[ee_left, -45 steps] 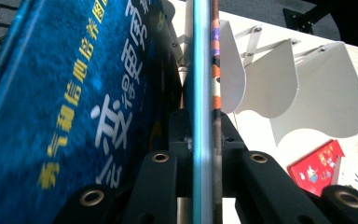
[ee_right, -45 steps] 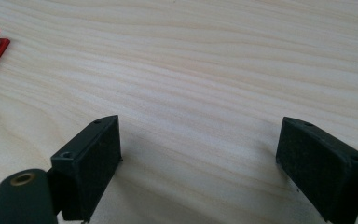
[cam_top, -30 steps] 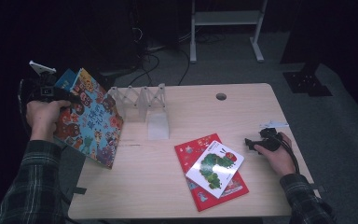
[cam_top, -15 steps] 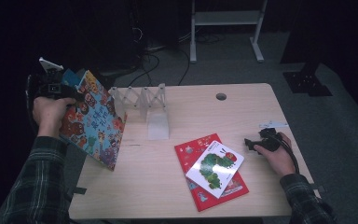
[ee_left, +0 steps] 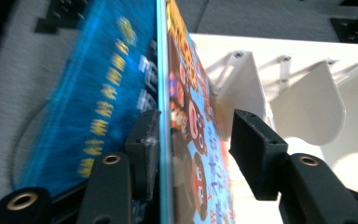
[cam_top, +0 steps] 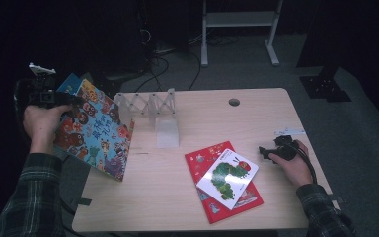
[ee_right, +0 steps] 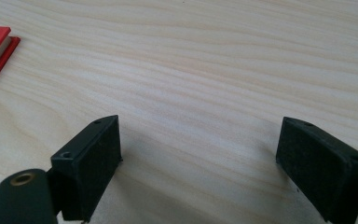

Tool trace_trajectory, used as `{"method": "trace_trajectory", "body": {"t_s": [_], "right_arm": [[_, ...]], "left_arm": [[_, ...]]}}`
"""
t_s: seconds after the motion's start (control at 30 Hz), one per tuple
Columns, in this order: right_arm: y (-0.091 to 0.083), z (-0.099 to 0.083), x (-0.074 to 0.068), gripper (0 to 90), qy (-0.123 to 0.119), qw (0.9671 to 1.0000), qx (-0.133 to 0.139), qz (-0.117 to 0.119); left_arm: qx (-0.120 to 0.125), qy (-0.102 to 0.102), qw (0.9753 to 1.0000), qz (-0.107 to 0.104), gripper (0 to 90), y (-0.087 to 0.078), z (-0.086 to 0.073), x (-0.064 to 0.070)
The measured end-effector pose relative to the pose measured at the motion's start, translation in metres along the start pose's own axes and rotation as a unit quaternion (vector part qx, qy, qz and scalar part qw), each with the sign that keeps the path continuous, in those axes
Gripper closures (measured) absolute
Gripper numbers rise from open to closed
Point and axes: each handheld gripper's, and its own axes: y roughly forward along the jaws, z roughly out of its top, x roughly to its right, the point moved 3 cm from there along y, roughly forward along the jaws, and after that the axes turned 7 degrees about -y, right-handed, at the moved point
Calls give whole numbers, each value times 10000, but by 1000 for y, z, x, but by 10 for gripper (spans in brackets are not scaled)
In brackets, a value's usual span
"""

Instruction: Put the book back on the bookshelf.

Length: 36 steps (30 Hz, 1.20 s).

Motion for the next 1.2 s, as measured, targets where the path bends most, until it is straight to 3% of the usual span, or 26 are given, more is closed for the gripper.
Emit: {"method": "trace_trajectory", "body": {"t_s": [0.03,0.07,0.13,0.2,0.43,0.73,1.2], "right_arm": [[0,0,0,126,0,10000,-1,0],[0,0,0,126,-3,10000,0,1],[0,0,0,126,-5,10000,0,6],[0,0,0,126,-12,10000,-1,10],[0,0,0,126,-17,10000,0,12],[0,0,0,114,-14,10000,-9,-8],[0,-1,-1,94,-11,10000,-34,-3]], "left_arm": [[-5,-13,10000,-88,531,-1,0,2],[-20,100,9999,-34,531,-2,-1,4],[5,95,9996,-255,517,-3,-2,9],[22,167,9994,-300,496,-2,-4,14],[-6,489,9971,-575,388,4,-17,44],[-76,991,9908,-918,231,16,-44,89],[-164,1460,9796,-1375,66,44,-95,135]]}}
